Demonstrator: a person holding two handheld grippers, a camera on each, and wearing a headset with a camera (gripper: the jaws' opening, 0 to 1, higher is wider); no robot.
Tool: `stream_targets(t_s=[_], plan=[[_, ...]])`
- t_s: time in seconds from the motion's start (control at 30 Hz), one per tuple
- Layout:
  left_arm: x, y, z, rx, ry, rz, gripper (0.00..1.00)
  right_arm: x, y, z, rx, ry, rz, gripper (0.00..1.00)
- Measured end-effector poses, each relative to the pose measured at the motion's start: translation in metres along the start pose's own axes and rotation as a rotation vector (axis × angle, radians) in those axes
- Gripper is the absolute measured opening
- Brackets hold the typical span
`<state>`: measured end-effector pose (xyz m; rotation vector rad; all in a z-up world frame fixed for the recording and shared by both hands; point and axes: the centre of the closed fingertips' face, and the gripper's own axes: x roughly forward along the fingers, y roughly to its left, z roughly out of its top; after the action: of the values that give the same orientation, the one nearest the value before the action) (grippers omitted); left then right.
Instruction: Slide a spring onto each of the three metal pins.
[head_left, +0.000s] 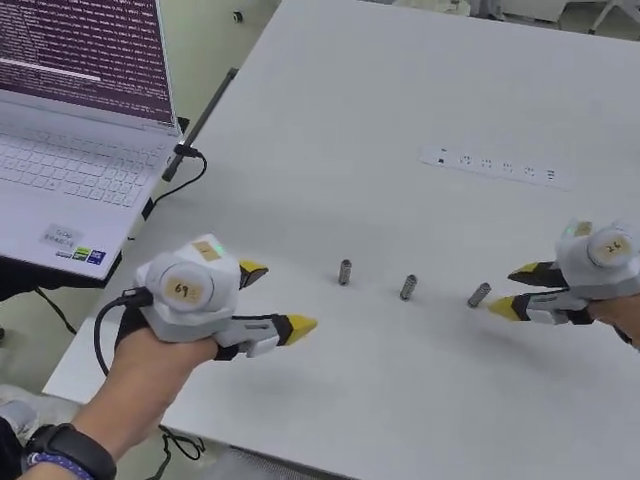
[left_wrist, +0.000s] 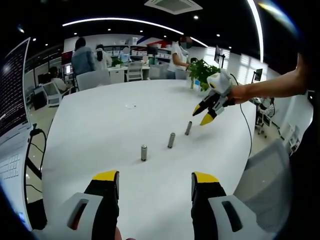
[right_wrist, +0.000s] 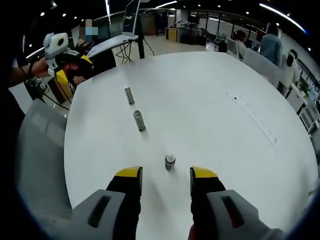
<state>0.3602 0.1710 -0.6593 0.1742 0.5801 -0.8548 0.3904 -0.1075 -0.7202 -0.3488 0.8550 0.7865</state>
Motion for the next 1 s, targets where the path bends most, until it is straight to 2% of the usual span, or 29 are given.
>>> stream_targets(t_s=[0.13,0.53,1.0], plan=[[0.001,-0.002,0.0,0.007,0.001,-0.007,0.54,-0.004,0.005,-0.004,0.024,-0.019,-0.012,0.38],[0.003,-0.007,0.0,0.023,0.008,-0.028,0.54,-0.02,0.027,-0.006,0.122,-0.132,-0.053,0.42],[0.002,-0.011,0.001,0.041,0.007,-0.041,0.54,-0.038,0.054,-0.021,0.194,-0.184,-0.089,0.48]])
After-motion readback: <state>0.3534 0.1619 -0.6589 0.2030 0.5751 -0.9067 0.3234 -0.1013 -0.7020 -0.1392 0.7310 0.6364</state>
